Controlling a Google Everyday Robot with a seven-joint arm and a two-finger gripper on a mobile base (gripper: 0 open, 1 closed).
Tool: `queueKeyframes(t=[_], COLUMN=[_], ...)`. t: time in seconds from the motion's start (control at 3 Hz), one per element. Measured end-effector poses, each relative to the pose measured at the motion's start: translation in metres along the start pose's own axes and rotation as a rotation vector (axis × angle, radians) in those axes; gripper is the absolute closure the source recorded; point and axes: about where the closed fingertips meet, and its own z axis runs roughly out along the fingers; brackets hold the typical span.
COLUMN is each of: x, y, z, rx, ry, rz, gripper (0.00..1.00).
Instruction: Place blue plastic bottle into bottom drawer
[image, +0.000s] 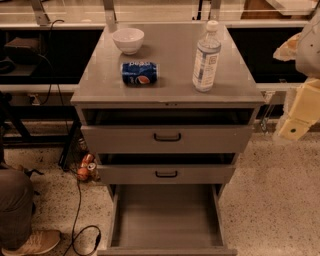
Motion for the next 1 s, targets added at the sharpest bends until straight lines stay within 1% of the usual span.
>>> queueKeyframes(t=[0.33, 0.67, 1.0], x=[0.000, -0.001, -0.012], y=[0.000, -0.034, -0.080], z=[0.000, 0.009, 0.029], rx=[0.000, 0.042, 0.080], ry=[0.000, -0.058, -0.138], rz=[0.000, 0.084, 0.190], gripper=[0.00, 0.00, 0.00])
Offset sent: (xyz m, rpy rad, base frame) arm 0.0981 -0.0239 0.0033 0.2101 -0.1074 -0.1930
